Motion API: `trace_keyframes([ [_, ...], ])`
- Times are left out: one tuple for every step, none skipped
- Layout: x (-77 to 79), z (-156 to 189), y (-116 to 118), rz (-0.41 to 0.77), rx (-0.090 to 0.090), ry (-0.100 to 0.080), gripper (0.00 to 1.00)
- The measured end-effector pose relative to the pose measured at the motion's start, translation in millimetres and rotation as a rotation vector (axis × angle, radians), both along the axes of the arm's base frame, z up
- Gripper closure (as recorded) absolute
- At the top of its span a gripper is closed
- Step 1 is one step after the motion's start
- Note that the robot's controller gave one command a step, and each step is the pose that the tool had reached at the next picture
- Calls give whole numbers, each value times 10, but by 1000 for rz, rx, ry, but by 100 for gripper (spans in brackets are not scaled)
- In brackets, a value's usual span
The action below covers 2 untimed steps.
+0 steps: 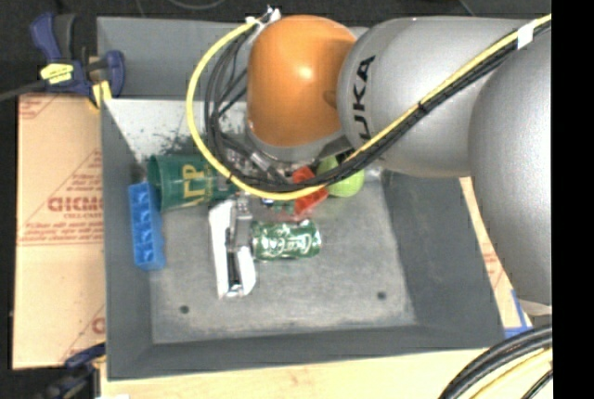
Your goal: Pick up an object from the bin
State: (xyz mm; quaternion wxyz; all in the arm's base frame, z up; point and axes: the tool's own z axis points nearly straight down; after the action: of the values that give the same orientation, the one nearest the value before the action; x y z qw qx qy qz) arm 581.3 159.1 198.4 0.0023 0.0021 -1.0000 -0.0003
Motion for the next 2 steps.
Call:
trace_keyframes([
  [16,46,-7,-3,1,-7,0],
  [25,-454,-397,-25,3,-12,0],
])
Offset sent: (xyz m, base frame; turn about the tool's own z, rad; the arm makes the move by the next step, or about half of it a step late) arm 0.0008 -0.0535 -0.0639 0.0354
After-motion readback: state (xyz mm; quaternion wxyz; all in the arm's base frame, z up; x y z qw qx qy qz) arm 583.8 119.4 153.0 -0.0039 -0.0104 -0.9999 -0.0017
